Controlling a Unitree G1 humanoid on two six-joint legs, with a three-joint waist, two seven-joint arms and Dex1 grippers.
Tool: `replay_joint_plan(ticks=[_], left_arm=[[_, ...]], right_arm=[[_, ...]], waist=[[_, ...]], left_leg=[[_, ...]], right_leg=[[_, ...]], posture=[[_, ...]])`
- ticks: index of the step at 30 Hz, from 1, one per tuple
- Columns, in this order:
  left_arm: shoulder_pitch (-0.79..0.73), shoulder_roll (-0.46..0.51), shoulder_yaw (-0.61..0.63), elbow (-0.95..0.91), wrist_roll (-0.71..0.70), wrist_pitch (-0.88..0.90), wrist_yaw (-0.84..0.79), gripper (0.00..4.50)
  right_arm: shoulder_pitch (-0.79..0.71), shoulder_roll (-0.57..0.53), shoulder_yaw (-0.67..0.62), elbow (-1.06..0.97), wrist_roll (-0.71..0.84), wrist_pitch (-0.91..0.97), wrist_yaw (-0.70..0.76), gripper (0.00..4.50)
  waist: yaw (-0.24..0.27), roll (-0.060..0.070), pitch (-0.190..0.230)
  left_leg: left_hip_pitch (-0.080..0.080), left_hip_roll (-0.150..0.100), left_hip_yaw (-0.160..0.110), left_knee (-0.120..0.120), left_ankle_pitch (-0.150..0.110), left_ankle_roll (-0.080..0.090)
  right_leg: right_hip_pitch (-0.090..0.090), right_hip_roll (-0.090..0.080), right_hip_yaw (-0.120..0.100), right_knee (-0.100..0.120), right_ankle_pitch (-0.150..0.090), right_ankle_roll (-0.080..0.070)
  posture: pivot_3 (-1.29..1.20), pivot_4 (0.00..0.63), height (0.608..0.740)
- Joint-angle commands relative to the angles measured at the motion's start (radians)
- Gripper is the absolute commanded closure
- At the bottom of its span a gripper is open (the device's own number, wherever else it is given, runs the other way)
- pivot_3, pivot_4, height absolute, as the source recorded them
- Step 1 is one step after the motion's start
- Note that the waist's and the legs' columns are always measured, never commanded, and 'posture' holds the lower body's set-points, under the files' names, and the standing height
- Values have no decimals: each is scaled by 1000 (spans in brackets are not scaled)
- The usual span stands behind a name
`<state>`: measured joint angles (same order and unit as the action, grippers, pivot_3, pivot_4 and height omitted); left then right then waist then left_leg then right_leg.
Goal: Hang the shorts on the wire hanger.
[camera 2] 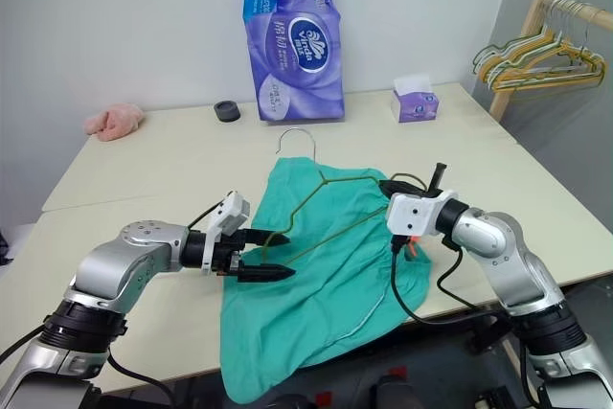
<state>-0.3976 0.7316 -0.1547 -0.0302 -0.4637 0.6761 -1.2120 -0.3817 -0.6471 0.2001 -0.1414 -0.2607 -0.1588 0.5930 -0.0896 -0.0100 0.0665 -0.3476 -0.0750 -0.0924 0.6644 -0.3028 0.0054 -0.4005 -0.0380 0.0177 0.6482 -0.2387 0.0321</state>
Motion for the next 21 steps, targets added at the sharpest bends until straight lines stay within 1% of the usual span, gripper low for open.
replay_joint_plan(ticks=[1,11,13,20,21], left_arm=[[8,-5,-10,-37,1,-7,-5,854],[15,-28,10,-25,-5,-9,13,4006],[16,-31,12,-23,-7,-9,15,4466],[11,-36,13,-21,-10,-8,24,4466],[7,-39,14,-20,-9,-8,27,4489]], right_arm=[[-30,15,-36,-56,31,22,3,4500],[-26,26,-45,-70,38,40,12,4500],[-24,23,-42,-72,27,31,11,4500],[0,-33,-18,-73,-30,-66,27,4500],[6,-41,-18,-73,-32,-80,28,4231]], waist=[[0,0,0],[0,0,0],[-1,0,0],[0,0,0],[0,0,0]], left_leg=[[0,0,0,0,0,0],[0,0,0,0,0,0],[0,0,0,0,0,0],[0,0,0,0,0,0],[0,0,0,0,0,0]], right_leg=[[0,0,0,0,0,0],[0,0,0,0,0,0],[0,0,0,0,0,0],[-1,0,0,1,0,0],[-1,0,0,1,0,0]], posture=[[-179,37,740],[-180,35,740],[-180,33,740],[-186,35,740],[-186,35,740]])
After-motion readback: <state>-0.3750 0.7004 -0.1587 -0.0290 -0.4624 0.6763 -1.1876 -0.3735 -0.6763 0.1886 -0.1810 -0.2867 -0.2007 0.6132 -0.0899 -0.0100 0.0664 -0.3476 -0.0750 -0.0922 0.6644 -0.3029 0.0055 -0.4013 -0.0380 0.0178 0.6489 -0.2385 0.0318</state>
